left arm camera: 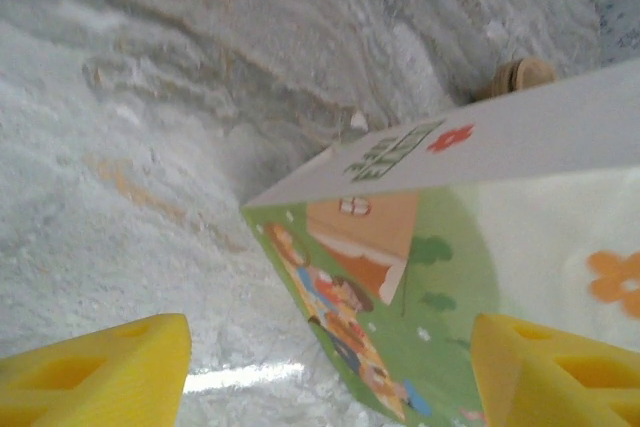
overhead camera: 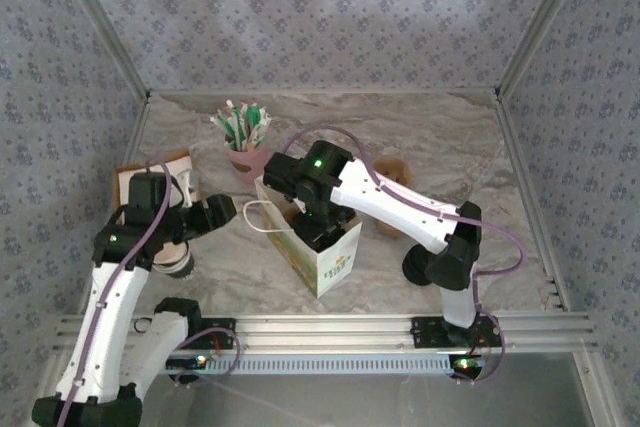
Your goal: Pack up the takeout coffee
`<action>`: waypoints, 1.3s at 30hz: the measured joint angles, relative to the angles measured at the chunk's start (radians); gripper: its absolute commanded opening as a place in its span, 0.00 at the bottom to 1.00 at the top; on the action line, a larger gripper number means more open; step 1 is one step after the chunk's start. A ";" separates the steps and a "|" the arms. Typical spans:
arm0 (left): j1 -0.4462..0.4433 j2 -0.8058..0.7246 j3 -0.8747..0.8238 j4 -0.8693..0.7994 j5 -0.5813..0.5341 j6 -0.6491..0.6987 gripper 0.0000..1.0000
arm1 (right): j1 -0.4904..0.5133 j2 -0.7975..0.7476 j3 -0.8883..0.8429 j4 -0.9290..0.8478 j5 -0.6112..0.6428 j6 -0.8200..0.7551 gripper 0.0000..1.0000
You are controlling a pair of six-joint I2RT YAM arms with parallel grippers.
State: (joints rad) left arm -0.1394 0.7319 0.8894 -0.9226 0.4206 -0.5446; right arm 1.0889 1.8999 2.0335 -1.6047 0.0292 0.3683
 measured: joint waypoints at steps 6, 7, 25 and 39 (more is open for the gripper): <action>-0.072 -0.068 -0.085 -0.010 0.017 -0.069 0.85 | 0.000 0.000 0.000 0.000 0.000 -0.008 0.68; -0.091 -0.076 -0.096 -0.009 0.016 -0.082 0.87 | 0.000 0.000 0.000 0.000 0.000 -0.011 0.68; -0.257 -0.095 -0.128 0.016 -0.060 -0.183 0.99 | 0.003 0.028 0.024 0.000 0.000 -0.020 0.69; -0.293 -0.097 -0.159 0.037 -0.071 -0.206 0.98 | 0.010 0.032 0.033 0.000 -0.011 -0.021 0.69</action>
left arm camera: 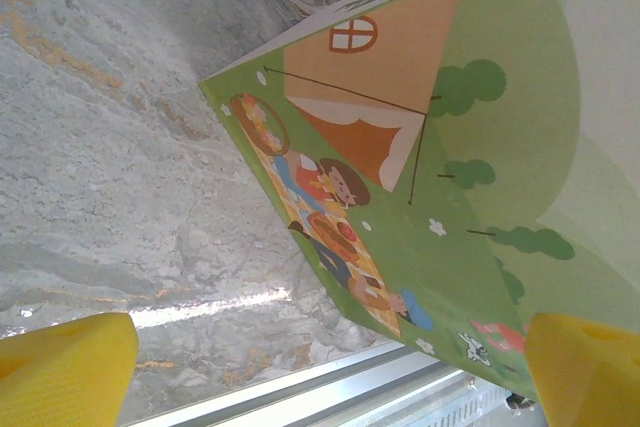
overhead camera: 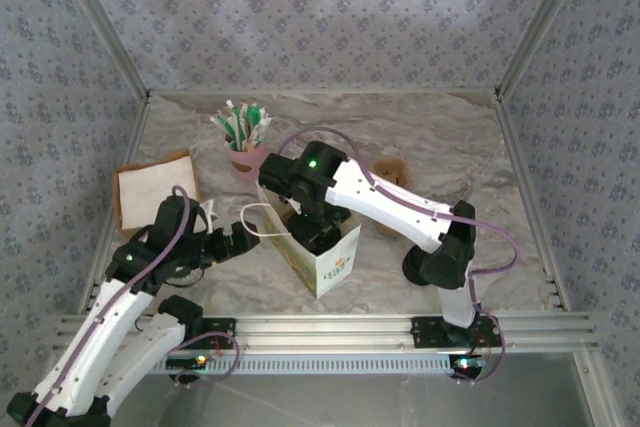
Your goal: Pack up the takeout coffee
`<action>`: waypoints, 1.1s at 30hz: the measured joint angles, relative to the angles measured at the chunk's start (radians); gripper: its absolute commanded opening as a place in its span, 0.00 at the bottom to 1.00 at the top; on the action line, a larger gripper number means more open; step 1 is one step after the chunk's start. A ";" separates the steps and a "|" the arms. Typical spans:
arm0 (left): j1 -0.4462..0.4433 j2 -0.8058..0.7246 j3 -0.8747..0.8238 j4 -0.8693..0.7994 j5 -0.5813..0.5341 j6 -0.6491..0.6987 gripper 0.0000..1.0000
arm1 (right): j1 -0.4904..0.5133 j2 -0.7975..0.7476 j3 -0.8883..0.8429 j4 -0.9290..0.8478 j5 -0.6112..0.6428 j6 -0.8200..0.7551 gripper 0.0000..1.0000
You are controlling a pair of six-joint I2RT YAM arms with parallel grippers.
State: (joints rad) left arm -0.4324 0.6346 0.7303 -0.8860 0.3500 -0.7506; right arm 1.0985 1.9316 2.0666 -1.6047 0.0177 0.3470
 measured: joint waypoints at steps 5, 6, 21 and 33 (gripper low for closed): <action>-0.001 0.000 -0.001 0.000 -0.002 -0.003 0.98 | 0.000 0.000 -0.002 0.000 0.000 0.000 0.69; -0.002 0.000 -0.001 0.000 -0.003 -0.003 0.98 | 0.000 0.000 -0.002 0.000 0.000 0.000 0.69; -0.002 0.000 -0.001 0.000 -0.003 -0.003 0.98 | 0.000 0.000 -0.013 0.000 -0.007 0.000 0.69; -0.002 -0.012 -0.001 0.000 -0.011 -0.003 0.98 | -0.006 0.000 -0.059 -0.001 -0.018 -0.001 0.69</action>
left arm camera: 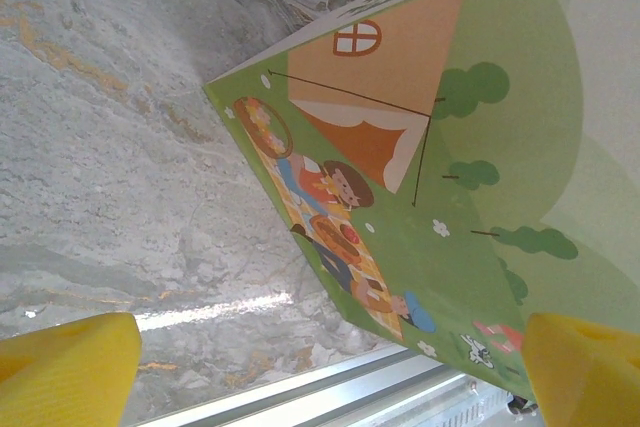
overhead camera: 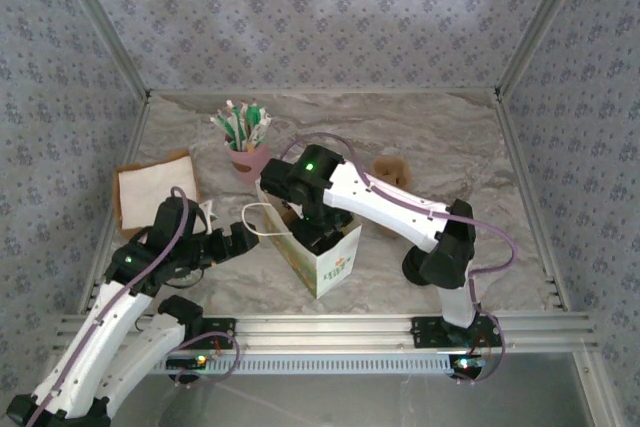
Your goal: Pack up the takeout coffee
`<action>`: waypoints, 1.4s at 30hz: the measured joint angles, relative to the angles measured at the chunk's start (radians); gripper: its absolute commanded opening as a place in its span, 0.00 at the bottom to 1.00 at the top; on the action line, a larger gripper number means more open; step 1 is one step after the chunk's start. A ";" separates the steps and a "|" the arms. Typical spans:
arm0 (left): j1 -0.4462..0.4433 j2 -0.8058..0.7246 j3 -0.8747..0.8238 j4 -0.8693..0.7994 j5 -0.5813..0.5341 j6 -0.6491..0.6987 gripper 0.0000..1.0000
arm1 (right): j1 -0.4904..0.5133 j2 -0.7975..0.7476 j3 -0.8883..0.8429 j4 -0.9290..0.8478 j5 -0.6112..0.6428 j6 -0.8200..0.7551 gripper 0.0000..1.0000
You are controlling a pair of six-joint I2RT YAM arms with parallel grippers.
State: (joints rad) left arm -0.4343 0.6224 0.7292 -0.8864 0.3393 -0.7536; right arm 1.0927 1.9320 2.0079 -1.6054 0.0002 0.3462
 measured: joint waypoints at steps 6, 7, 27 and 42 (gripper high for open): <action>0.000 0.000 0.000 0.000 0.000 0.000 0.98 | -0.002 0.000 -0.005 0.000 -0.006 0.000 0.69; 0.000 0.000 0.000 0.000 -0.001 0.000 0.98 | -0.002 0.000 -0.010 0.000 -0.008 -0.001 0.69; 0.000 -0.007 0.000 0.000 -0.014 0.000 0.98 | -0.009 0.000 -0.040 -0.002 -0.017 -0.015 0.69; 0.000 -0.007 0.000 0.000 -0.014 0.000 0.98 | -0.011 0.006 -0.040 -0.002 -0.024 -0.023 0.69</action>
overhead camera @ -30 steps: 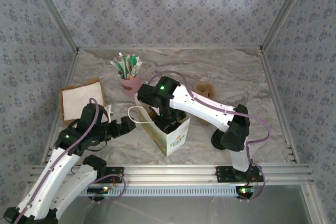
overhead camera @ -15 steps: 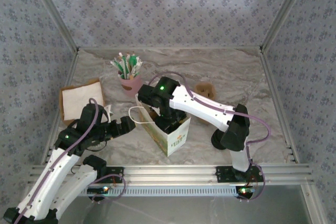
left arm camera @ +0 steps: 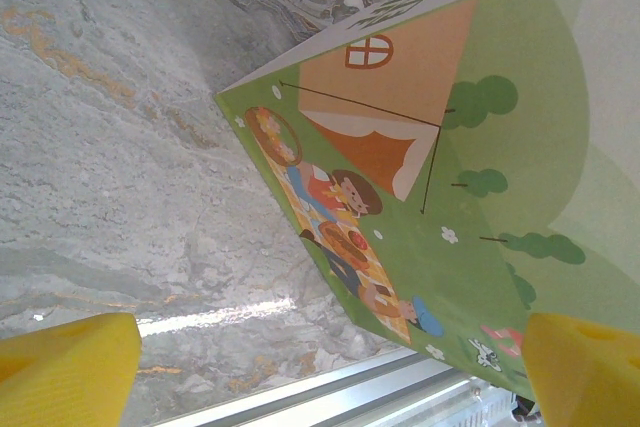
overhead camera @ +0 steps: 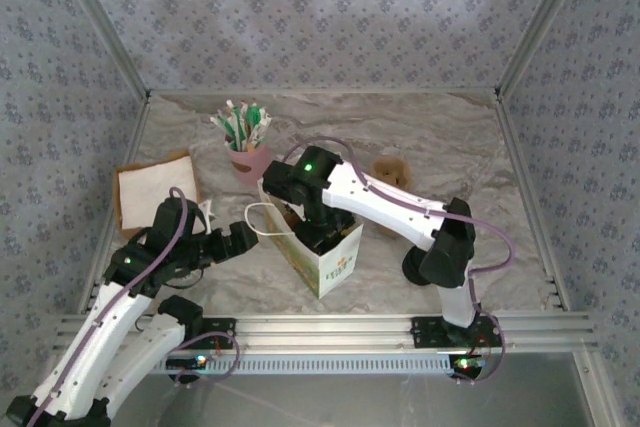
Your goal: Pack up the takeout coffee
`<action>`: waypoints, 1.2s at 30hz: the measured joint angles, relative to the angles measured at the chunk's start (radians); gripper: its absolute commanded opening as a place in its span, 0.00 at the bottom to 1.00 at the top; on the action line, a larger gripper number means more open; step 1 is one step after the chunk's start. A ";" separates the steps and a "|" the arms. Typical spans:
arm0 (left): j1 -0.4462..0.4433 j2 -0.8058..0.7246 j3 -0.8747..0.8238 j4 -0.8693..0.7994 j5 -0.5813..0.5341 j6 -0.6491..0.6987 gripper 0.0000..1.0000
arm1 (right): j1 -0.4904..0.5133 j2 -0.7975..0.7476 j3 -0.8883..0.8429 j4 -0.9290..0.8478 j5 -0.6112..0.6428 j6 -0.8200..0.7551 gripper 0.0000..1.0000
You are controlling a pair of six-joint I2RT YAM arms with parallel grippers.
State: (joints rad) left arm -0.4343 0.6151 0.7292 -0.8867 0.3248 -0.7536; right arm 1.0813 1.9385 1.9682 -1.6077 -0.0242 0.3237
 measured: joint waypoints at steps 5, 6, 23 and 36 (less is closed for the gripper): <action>0.000 0.000 0.000 0.000 0.000 0.000 0.98 | -0.002 0.017 0.006 0.000 -0.002 -0.003 0.69; 0.000 0.000 0.000 0.000 0.000 0.000 0.98 | -0.002 0.018 0.009 0.000 -0.002 -0.003 0.69; 0.000 0.000 0.000 -0.001 0.000 0.000 0.98 | -0.002 0.021 0.024 0.000 -0.002 -0.003 0.69; 0.000 0.000 0.000 -0.001 0.000 0.000 0.98 | -0.002 0.021 0.024 0.000 -0.002 -0.004 0.69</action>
State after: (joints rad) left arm -0.4343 0.6147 0.7292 -0.8875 0.3244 -0.7536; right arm 1.0794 1.9591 1.9926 -1.6081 -0.0265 0.3199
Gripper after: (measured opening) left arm 0.976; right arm 0.693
